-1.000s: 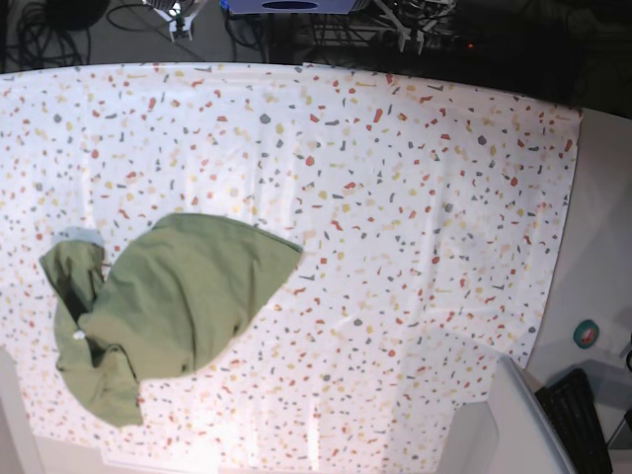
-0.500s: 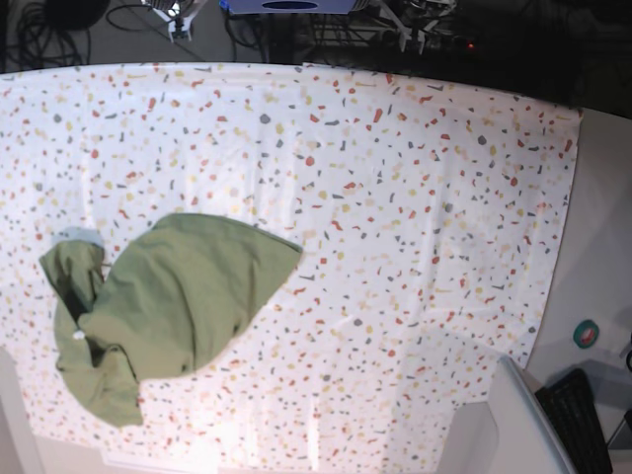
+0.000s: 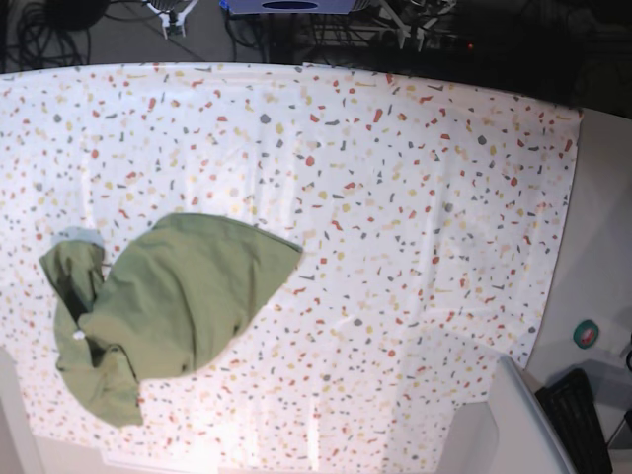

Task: Layout the t-shirt on the table in an organized manner, then fold the t-shirt properly

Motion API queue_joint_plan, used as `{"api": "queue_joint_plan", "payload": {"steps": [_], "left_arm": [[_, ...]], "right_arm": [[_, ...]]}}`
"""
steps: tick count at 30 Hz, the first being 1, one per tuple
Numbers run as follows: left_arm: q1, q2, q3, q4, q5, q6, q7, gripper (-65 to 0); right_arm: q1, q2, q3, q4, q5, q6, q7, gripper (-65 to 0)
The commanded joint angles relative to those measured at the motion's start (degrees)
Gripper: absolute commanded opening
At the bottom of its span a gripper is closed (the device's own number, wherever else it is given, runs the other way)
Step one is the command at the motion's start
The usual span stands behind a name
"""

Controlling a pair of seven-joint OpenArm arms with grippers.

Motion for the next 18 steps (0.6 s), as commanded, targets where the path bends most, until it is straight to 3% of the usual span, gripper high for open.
{"api": "queue_joint_plan", "payload": {"steps": [1,6,12,16,18], "left_arm": [[1.05,-0.18,0.12,0.09,0.41,0.19,-0.03,-65.0],[5.36,-1.41,0.12,5.1,0.41,0.1,-0.03,-65.0],[18.98,-4.84,0.12,25.67,-0.12,0.1,-0.12,-65.0],[26.02,-7.57,-0.23,35.95,-0.21,0.1,-0.12,-65.0],[29.88,-9.24,-0.4,42.46,-0.21,0.1,-0.21,-65.0]], "right_arm": [[-1.11,0.12,-0.12,0.04,-0.07,0.17,-0.11,-65.0],[-5.68,0.21,0.14,4.26,0.01,0.34,-0.02,-65.0],[-21.68,0.39,0.32,27.11,0.1,0.17,-0.63,-65.0],[-29.77,0.39,0.49,40.3,0.1,0.08,-4.94,-65.0],[-33.9,-0.05,3.66,47.07,0.1,0.08,-5.47,-65.0]]}}
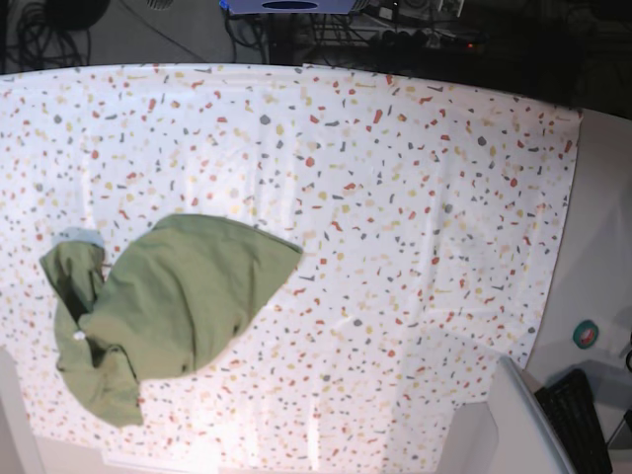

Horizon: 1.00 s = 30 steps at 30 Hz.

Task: Layout the t-shirt on the table in an organized manner, then fold the t-shirt properly
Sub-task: 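Move both grippers down onto the crumpled green t-shirt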

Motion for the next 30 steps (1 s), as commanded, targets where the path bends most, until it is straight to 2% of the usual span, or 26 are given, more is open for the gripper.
{"api": "queue_joint_plan", "payload": {"steps": [1,6,9,14,16,18,21,23,25,29,30], "left_arm": [[3.14,-1.55,-0.25,3.84,0.08,0.27,-0.93,-65.0],[14.49,-4.98,-0.43,24.76,-0.01,0.27,-0.93,-65.0],[18.53,-7.09,-0.51,35.49,-1.77,0.27,-0.93,-65.0],[22.66,-11.31,-0.43,50.69,-15.22,0.27,-0.49,-65.0],[22.4,-11.31,-0.51,54.12,-18.91,0.36,-0.67,-65.0],[19.85,-10.96,0.01,55.27,-21.02,0.54,-0.58,-65.0],[13.52,-8.05,0.28,54.47,-22.96,0.54,-0.05,-65.0],[9.39,-4.54,-0.51,53.86,-23.13,0.54,1.62,-65.0],[4.29,-1.64,-0.51,53.51,-23.13,0.63,5.66,-65.0],[-7.76,3.9,-0.07,51.05,-23.13,0.63,18.24,-65.0],[-10.13,4.87,0.1,49.99,-23.13,0.63,20.26,-59.7]], "right_arm": [[-2.94,0.43,2.23,3.64,0.01,-0.38,0.78,-65.0],[-9.97,-1.77,10.23,19.11,-0.07,-0.38,0.69,-65.0],[-12.35,-2.3,13.22,27.37,-0.16,-0.29,0.69,-65.0],[-11.99,-1.94,17.7,38.45,-0.16,-0.12,0.87,-65.0],[-9.88,-1.68,19.11,41.44,-0.25,-0.03,0.69,-65.0],[-6.1,-0.1,19.9,42.05,-0.25,0.5,0.69,-65.0],[1.19,3.15,19.99,41.79,-0.25,4.81,-1.24,-65.0],[7.35,4.47,20.16,41.79,-0.07,8.76,-7.22,-65.0],[13.94,4.74,20.34,41.79,-0.16,12.54,-13.37,-65.0],[27.48,5.53,22.89,39.68,-0.25,20.19,-24.8,-65.0],[30.38,5.62,23.06,38.27,-0.25,22.04,-26.38,-61.1]]}}
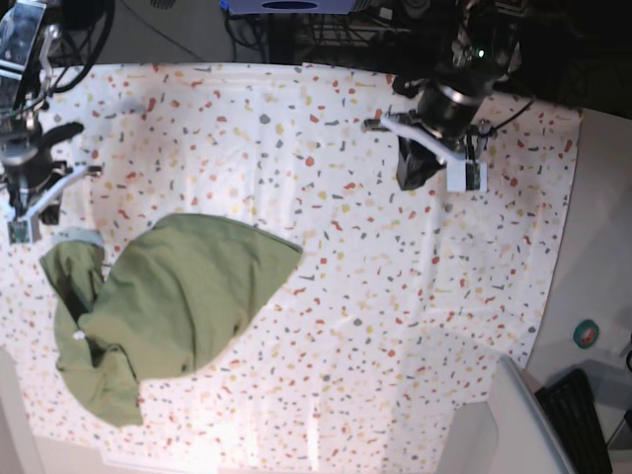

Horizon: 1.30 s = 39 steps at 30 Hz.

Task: Layout the t-shirt on the table in an organized manner, then fold the t-shirt properly
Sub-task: 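Move both grippers down onto the crumpled green t-shirt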

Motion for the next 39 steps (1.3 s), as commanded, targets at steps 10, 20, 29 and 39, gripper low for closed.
{"api": "queue_joint_plan", "payload": {"steps": [10,20,29,39], "left_arm": [[-17.73,3.89,12.8,-19.28,-0.42,-0.64,2.0,-40.0],[-26.43,8.37,18.69,-30.71,-0.42,-0.73,1.92,-40.0],[-34.34,15.67,18.61,-47.14,-0.86,-0.73,0.86,-39.8],[-43.93,15.83,17.99,-61.3,-18.97,-0.73,-11.45,-39.8]], "right_arm": [[21.19,7.42,1.96,-25.26,0.82,8.82,0.5,-24.0],[31.47,10.5,1.87,-49.08,0.82,6.53,11.92,-28.7],[31.21,10.59,1.78,-49.52,0.65,6.53,12.63,-29.3],[29.63,10.5,1.43,-49.61,0.56,6.53,12.63,-31.1]]}}
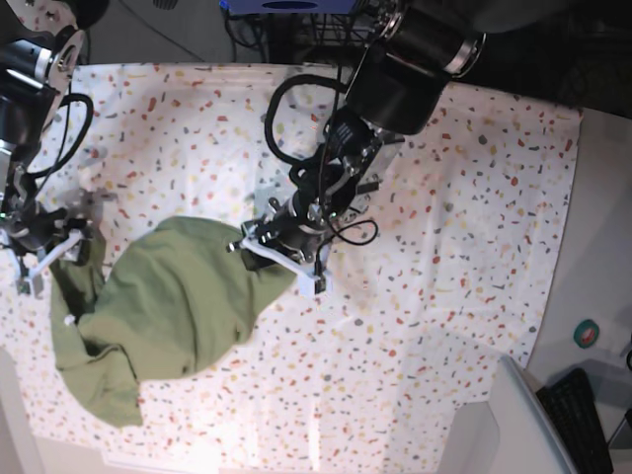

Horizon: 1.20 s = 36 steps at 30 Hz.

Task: Layout the t-shirt on the table in an organized manner, then fold the t-shirt properly
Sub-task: 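Move both grippers down onto the crumpled green t-shirt, then grasp the shirt with both grippers and pull it apart lengthwise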

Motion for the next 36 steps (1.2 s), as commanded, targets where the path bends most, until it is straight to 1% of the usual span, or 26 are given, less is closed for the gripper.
{"api": "queue_joint_plan", "payload": {"steps": [1,2,3,4,5,6,7,8,10,12,16,18,20,23,27,30,33,34,36], "left_arm": [[-1.75,0.46,0.0,-0.72,-0.66,-0.58,-0.72,-39.8],[-2.8,0.46,0.0,-2.3,-0.74,-0.58,-0.72,-40.2],[-3.86,0.46,0.0,-4.5,-0.74,-0.58,-0.72,-40.8],[-4.91,0.46,0.0,-6.79,-0.74,-0.58,-0.72,-44.4],[-5.62,0.46,-0.17,-8.63,-0.83,-0.58,-0.72,-52.3],[-5.88,0.46,-0.44,-9.86,-0.92,-0.58,-0.72,-61.9],[-5.97,0.46,-0.52,-10.13,-0.92,-0.58,-0.72,-65.0],[-5.44,0.21,-0.52,-9.86,-0.92,-0.58,-0.72,-65.0],[-4.47,-2.34,-0.61,-8.63,-1.18,-0.58,-0.72,-65.0],[-2.72,-4.8,-0.61,-5.47,-1.18,-0.49,-0.36,-65.0],[0.45,-9.63,-0.61,2.01,-1.18,-0.4,-0.28,-65.0],[1.5,-12.54,-0.61,5.17,-1.27,-0.4,-0.19,-65.0],[2.38,-15.0,-0.61,7.37,-1.27,-0.31,-0.19,-65.0],[3.61,-18.51,-0.61,10.97,-1.36,-0.31,0.16,-65.0],[4.23,-21.06,-0.61,17.13,-1.36,-0.31,5.26,-65.0],[5.64,-22.73,-1.58,22.4,-1.36,-0.31,7.46,-65.0],[8.27,-22.56,-8.79,26.97,-1.36,-0.23,9.92,-65.0],[8.8,-22.47,-10.46,27.85,-1.1,-0.23,11.33,-65.0],[9.68,-22.47,-12.22,29.08,-0.92,-0.23,14.41,-65.0]], "right_arm": [[1.56,1.19,0.08,0.95,0.73,0.15,1.5,-35.1],[1.47,1.1,0.08,0.95,0.73,0.15,1.41,-40.4],[1.47,0.93,0.08,0.95,0.73,0.15,1.24,-47.7],[1.47,0.93,0.16,0.95,0.73,0.15,1.15,-56.6],[1.21,0.93,0.34,0.95,0.73,0.24,1.15,-65.0],[0.68,0.93,0.34,1.04,0.91,0.24,1.15,-65.0],[0.24,0.93,0.43,1.47,0.91,0.33,1.15,-65.0],[-0.11,0.93,0.43,1.74,1.0,0.33,1.24,-65.0],[-0.9,0.93,0.25,3.15,0.91,0.5,1.06,-65.0],[-3.45,0.75,-0.01,6.66,0.91,0.5,1.06,-65.0],[-9.16,-1.54,-0.01,16.16,0.73,0.5,0.97,-65.0],[-12.68,-1.89,-0.1,21.87,0.73,0.5,0.97,-65.0],[-15.49,-3.56,-0.1,26.27,0.73,0.5,0.97,-65.0],[-19.36,-4.08,-0.1,31.54,0.73,0.5,0.97,-65.0],[-23.14,-4.44,-0.1,36.02,0.91,0.5,0.45,-65.0],[-25.16,-6.02,0.16,40.33,0.91,0.5,-2.1,-65.0],[-26.83,-6.19,-0.19,44.11,0.82,0.5,-3.68,-65.0],[-26.92,-6.28,-0.19,44.64,0.73,0.5,-4.21,-65.0],[-26.66,-6.55,-3.0,45.08,0.47,0.5,-5.79,-65.0]]}}
